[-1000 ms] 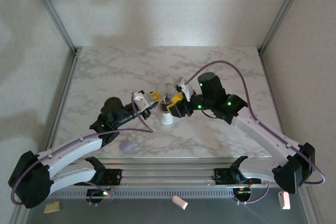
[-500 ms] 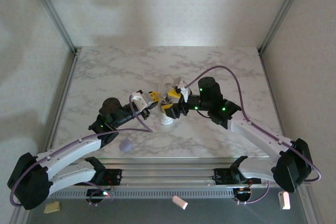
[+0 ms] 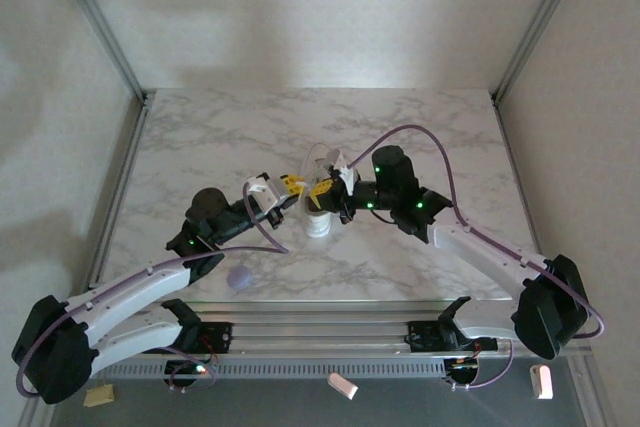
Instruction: Tie the shoes
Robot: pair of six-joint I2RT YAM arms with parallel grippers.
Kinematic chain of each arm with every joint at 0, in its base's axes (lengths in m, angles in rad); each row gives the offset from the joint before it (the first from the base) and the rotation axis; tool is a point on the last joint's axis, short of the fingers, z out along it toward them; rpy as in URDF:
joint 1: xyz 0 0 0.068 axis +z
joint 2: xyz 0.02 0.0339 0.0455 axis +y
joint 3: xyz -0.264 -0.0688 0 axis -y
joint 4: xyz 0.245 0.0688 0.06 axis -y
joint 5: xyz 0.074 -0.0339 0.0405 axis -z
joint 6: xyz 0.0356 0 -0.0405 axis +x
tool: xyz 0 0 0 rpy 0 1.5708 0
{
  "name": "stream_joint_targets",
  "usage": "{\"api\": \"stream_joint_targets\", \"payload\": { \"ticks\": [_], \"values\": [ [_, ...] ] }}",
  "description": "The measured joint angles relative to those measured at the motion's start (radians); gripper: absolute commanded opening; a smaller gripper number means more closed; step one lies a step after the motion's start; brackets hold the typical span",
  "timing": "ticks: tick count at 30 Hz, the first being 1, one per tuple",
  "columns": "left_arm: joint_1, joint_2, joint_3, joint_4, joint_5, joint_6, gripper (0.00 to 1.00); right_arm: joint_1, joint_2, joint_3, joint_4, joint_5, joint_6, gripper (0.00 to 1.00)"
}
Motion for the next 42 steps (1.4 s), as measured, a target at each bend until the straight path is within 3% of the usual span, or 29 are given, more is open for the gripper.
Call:
{"api": "stream_joint_targets", "payload": {
  "ticks": [2,6,8,15,27,42],
  "values": [
    [0.0,0.0,-0.005,0.0,0.001,0.0,0.0,0.0,-0.018,0.008,-0.033,0.002,-0.006,0.0],
    [0.0,0.0,-0.007,-0.003,0.002,0.005,0.4,0.0,-0.036,0.062,-0.14,0.022,-0.034,0.0],
    [0.0,0.0,-0.007,-0.01,0.002,0.003,0.45,0.0,-0.04,0.1,-0.208,0.027,-0.053,0.0],
    [0.0,0.005,-0.003,-0.063,0.008,0.024,0.47,0.0,-0.048,0.212,-0.404,0.048,-0.114,0.0],
    [-0.035,0.059,0.035,-0.118,0.073,0.031,0.5,0.0,-0.047,0.275,-0.567,0.141,-0.184,0.0],
    [-0.077,0.159,0.141,-0.148,0.027,0.067,0.24,0.022,-0.029,0.31,-0.644,0.228,-0.236,0.0]
  ]
}}
